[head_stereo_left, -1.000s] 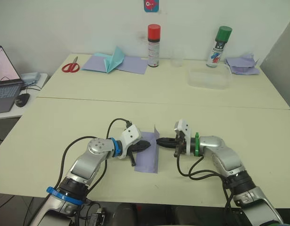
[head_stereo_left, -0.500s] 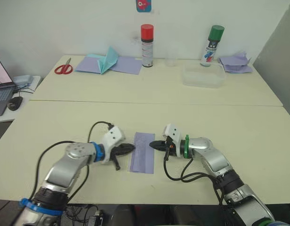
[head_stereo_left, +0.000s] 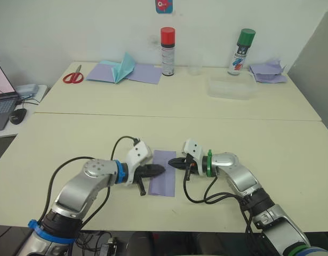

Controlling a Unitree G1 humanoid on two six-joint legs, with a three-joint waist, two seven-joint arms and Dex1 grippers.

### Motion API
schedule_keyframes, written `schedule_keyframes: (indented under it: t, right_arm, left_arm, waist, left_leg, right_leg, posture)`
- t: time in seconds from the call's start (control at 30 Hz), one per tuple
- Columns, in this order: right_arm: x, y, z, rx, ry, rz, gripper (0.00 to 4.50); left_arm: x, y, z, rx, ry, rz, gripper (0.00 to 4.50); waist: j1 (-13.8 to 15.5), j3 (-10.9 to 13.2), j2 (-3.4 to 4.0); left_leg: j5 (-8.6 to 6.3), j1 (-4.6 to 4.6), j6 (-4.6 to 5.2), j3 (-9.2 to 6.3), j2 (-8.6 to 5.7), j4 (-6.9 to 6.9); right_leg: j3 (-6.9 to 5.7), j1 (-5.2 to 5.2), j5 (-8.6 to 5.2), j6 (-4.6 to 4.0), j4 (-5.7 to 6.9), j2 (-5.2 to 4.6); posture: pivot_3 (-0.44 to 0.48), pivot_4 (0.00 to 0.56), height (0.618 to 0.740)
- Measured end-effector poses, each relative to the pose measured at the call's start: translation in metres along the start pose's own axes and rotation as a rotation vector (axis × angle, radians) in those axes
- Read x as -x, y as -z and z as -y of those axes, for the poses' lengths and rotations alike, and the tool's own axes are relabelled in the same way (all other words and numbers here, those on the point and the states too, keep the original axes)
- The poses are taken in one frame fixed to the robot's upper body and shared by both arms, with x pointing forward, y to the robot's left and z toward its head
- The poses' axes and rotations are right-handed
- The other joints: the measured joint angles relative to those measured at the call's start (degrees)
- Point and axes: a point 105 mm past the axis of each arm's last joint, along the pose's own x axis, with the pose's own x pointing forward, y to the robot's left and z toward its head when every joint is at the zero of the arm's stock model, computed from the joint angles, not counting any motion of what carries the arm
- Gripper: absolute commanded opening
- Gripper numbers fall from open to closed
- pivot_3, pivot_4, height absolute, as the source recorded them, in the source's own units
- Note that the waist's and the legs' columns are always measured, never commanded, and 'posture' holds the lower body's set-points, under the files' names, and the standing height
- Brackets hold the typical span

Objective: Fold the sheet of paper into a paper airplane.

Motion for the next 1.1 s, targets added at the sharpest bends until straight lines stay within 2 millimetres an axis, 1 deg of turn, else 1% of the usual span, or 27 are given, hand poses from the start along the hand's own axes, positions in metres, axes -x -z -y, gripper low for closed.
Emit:
schedule_keyframes:
  t: [0.1,0.17,0.23,0.33,0.4,0.47,0.57,0.7,0.8,0.87,0.9,1.1]
  right_arm:
    - [0.012,0.003,-0.006,0.004,-0.044,-0.025,0.04]
    - [0.02,0.005,-0.011,0.014,-0.081,-0.042,0.04]
    - [0.023,0.003,-0.017,-0.018,-0.115,-0.031,0.04]
    - [0.024,0.0,-0.033,-0.054,-0.197,-0.014,0.04]
    - [0.024,0.006,-0.04,-0.066,-0.229,-0.039,0.04]
    - [0.023,0.013,-0.045,-0.092,-0.237,-0.055,0.04]
    - [0.02,0.015,-0.044,-0.083,-0.224,-0.049,0.04]
    - [0.011,0.013,-0.039,-0.068,-0.181,-0.011,0.04]
    - [0.003,0.009,-0.024,-0.092,-0.096,0.029,0.04]
    - [0.003,0.008,-0.013,-0.106,-0.042,0.039,0.04]
    - [0.003,0.007,-0.007,-0.116,-0.014,0.046,0.04]
    - [-0.003,0.002,0.021,-0.123,0.117,0.05,0.04]
  left_arm:
    - [-0.003,-0.001,0.0,-0.08,0.008,0.004,0.0]
    - [-0.003,0.0,-0.001,-0.099,0.011,0.005,0.0]
    - [-0.003,0.001,-0.002,-0.104,0.009,0.001,0.0]
    - [-0.003,0.002,-0.003,-0.112,0.011,0.005,0.0]
    - [-0.004,0.002,-0.003,-0.114,0.013,0.008,0.0]
    - [-0.005,0.002,-0.003,-0.113,0.014,0.009,0.0]
    - [-0.005,0.003,-0.004,-0.112,0.016,0.006,0.0]
    - [-0.005,0.005,-0.004,-0.129,0.02,-0.005,0.0]
    - [-0.004,0.006,-0.003,-0.152,0.026,-0.012,0.0]
    - [-0.004,0.007,-0.001,-0.16,0.043,-0.019,0.0]
    - [-0.004,0.007,0.0,-0.164,0.047,-0.021,0.0]
    - [-0.003,0.006,-0.002,-0.183,0.061,-0.025,0.0]
  waist:
    - [0.3,0.0,0.01]
    - [0.3,0.0,0.01]
    - [0.3,0.0,0.01]
    - [0.3,0.0,0.01]
    - [0.3,0.0,0.0]
    - [0.3,0.0,0.0]
    - [0.3,0.0,-0.02]
    - [0.3,-0.1,-0.05]
    - [0.3,-0.1,-0.04]
    - [0.3,-0.1,-0.05]
    - [0.3,-0.1,-0.05]
    - [0.2,-0.1,-0.03]
  left_leg:
    - [-0.01,-0.02,-0.01,-0.01,0.03,-0.01]
    - [-0.01,-0.02,-0.01,0.0,0.02,-0.01]
    - [-0.01,-0.01,-0.01,-0.01,0.03,-0.01]
    - [-0.01,-0.01,-0.01,-0.07,0.04,-0.01]
    - [-0.01,-0.01,0.0,-0.07,0.03,0.0]
    - [-0.01,-0.02,0.0,-0.07,0.01,0.0]
    - [-0.01,0.03,0.0,-0.07,0.01,0.0]
    - [-0.01,0.11,0.0,-0.1,0.02,0.0]
    - [0.0,0.14,0.0,-0.1,0.05,0.0]
    - [0.0,0.11,0.0,-0.08,0.03,0.0]
    - [-0.01,0.1,0.0,-0.07,0.03,-0.01]
    - [-0.01,0.09,0.0,-0.06,0.04,-0.13]
  right_leg:
    - [0.02,0.01,-0.02,-0.04,-0.03,-0.05]
    - [0.02,0.03,-0.03,-0.04,-0.06,-0.05]
    - [0.01,0.03,-0.03,-0.02,-0.05,-0.05]
    - [-0.03,0.04,-0.06,0.03,-0.04,-0.04]
    - [-0.02,0.05,-0.07,0.04,-0.07,-0.04]
    - [-0.02,0.05,-0.08,0.05,-0.07,-0.05]
    - [-0.01,0.07,-0.11,0.11,-0.08,-0.04]
    - [0.01,0.1,-0.17,0.22,-0.09,-0.02]
    - [0.04,0.1,-0.17,0.21,-0.08,-0.02]
    - [0.05,0.11,-0.15,0.17,-0.09,-0.03]
    - [0.06,0.1,-0.05,-0.01,-0.13,-0.03]
    - [0.04,0.11,-0.03,-0.04,-0.29,-0.03]
  posture:
    - [0.0,0.15,0.74]
    - [0.0,0.15,0.74]
    - [0.0,0.15,0.74]
    - [0.0,0.15,0.74]
    - [0.0,0.15,0.74]
    - [0.0,0.15,0.74]
    - [0.0,0.15,0.74]
    - [0.0,0.15,0.74]
    - [0.0,0.15,0.74]
    - [0.0,0.15,0.74]
    - [0.0,0.15,0.74]
    - [0.0,0.15,0.74]
